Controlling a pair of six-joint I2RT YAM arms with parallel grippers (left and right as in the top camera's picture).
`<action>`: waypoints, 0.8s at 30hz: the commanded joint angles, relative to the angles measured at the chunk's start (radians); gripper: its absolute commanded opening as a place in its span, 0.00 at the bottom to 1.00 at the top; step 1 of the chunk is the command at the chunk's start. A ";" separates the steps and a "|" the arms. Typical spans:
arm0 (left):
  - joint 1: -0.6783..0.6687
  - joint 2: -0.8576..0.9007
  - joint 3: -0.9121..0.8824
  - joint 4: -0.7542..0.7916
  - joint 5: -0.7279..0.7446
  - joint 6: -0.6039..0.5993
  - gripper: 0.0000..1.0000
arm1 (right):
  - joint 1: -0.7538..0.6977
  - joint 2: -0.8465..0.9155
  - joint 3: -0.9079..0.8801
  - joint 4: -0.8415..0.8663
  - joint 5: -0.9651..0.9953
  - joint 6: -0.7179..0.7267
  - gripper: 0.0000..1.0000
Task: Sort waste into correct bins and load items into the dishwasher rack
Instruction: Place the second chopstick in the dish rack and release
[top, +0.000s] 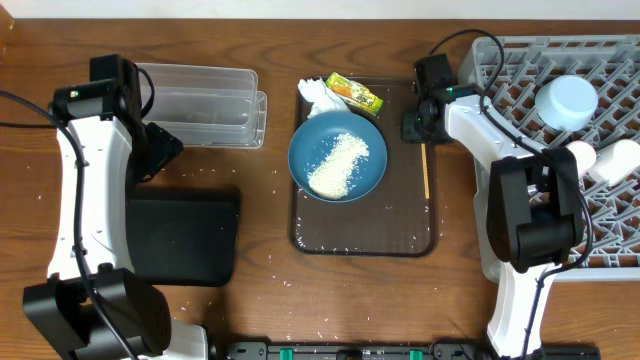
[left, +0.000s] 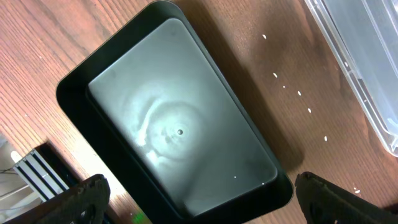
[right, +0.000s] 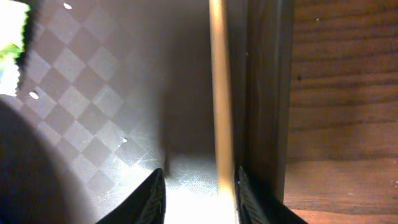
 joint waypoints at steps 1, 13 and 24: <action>0.004 -0.016 -0.002 -0.005 -0.008 0.006 0.98 | 0.005 0.009 -0.002 -0.001 0.016 0.018 0.29; 0.004 -0.016 -0.002 -0.005 -0.008 0.006 0.98 | 0.051 0.050 -0.007 -0.021 0.016 0.018 0.02; 0.004 -0.016 -0.002 -0.005 -0.008 0.006 0.98 | 0.014 -0.085 0.114 -0.154 0.016 -0.013 0.01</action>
